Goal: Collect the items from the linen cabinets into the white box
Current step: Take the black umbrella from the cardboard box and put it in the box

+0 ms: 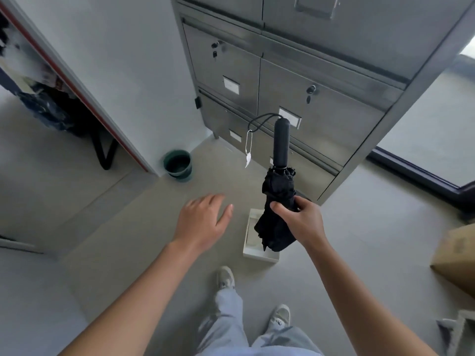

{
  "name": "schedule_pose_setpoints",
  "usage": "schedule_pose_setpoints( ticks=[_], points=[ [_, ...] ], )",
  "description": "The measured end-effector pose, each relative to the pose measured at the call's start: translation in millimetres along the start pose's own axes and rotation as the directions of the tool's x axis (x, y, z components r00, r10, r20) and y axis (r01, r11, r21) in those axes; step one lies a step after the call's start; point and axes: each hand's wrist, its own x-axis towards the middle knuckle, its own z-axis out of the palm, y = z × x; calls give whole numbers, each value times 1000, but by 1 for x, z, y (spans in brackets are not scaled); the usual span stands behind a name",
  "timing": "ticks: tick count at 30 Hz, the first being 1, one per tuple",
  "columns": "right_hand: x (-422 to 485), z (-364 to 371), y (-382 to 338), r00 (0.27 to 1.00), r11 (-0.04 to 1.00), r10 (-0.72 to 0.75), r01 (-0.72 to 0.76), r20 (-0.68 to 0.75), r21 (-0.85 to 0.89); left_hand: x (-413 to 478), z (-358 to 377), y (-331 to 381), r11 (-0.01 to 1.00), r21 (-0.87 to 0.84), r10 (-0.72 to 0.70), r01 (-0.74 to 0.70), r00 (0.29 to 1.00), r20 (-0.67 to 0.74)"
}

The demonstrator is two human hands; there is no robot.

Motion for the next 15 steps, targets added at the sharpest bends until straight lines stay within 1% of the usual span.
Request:
schedule_pose_setpoints(
  ticks=[4,8,11,15],
  points=[
    [46,24,8,999,998,41,-42,-26,-37,44,38,-26,999,-30,45,-42,994,102],
    [94,50,40,988,989,146,-147,-50,-33,83,93,-49,996,-52,84,-74,975,204],
    [133,74,92,973,974,221,-223,-61,-26,106,152,-65,995,-65,92,-76,952,293],
    [190,118,199,944,945,324,-326,-56,-23,120,276,-88,993,-94,102,-72,920,380]
  ],
)
